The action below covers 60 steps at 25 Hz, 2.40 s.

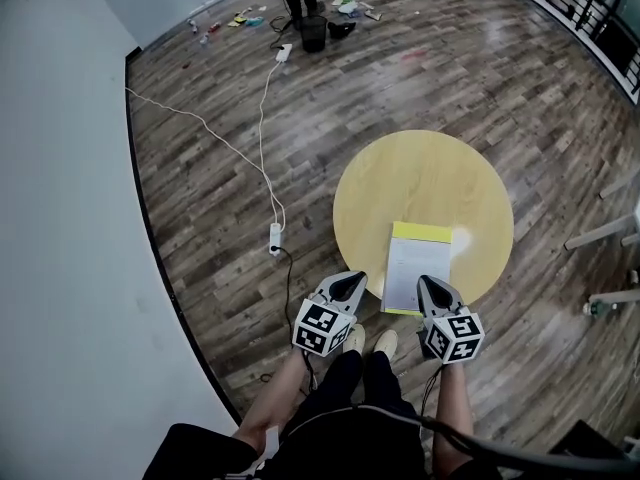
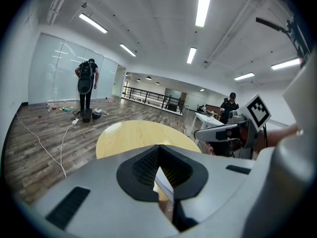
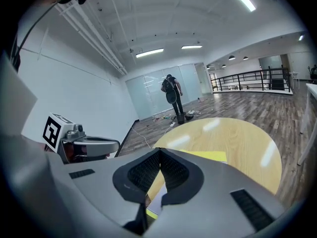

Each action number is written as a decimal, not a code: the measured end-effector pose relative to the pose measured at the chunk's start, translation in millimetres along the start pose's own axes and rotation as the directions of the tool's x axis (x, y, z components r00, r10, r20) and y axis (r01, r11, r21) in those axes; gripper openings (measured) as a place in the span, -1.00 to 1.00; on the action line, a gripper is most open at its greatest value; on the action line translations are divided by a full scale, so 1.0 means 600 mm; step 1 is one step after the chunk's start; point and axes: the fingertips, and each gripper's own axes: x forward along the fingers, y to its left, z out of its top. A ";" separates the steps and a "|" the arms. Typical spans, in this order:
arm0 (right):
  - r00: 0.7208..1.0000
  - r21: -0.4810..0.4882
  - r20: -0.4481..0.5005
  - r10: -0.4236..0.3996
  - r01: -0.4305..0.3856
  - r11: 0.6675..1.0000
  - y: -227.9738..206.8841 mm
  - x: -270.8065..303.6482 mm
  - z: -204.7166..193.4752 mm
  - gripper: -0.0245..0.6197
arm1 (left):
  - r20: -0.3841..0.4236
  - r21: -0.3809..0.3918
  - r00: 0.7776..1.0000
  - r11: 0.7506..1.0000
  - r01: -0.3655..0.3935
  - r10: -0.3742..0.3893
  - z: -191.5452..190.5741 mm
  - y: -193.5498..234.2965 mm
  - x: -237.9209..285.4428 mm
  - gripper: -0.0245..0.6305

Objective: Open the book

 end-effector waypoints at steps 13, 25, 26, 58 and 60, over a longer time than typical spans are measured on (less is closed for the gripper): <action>0.992 0.058 -0.126 0.030 -0.022 0.998 0.017 0.020 -0.153 -0.91 | -0.104 -0.083 0.994 0.996 0.022 -0.031 -0.139 -0.012 0.015 -0.93; 0.950 0.007 -0.311 0.013 -0.011 1.000 0.043 0.045 -0.222 -0.34 | -0.125 -0.111 0.992 0.994 0.023 -0.037 -0.148 -0.015 0.006 -0.93; 0.945 -0.006 -0.328 0.001 -0.003 1.000 0.043 0.048 -0.229 -0.28 | -0.125 -0.113 0.991 0.993 0.022 -0.036 -0.149 -0.013 0.005 -0.93; 0.873 -0.089 -0.456 -0.174 0.150 0.985 0.044 0.081 -0.293 -0.51 | -0.148 -0.174 0.989 0.984 -0.024 -0.002 -0.186 0.030 -0.012 -0.93; 0.871 -0.080 -0.457 -0.179 0.160 0.984 0.039 0.078 -0.295 -0.51 | -0.147 -0.172 0.989 0.985 -0.024 -0.002 -0.185 0.030 -0.011 -0.93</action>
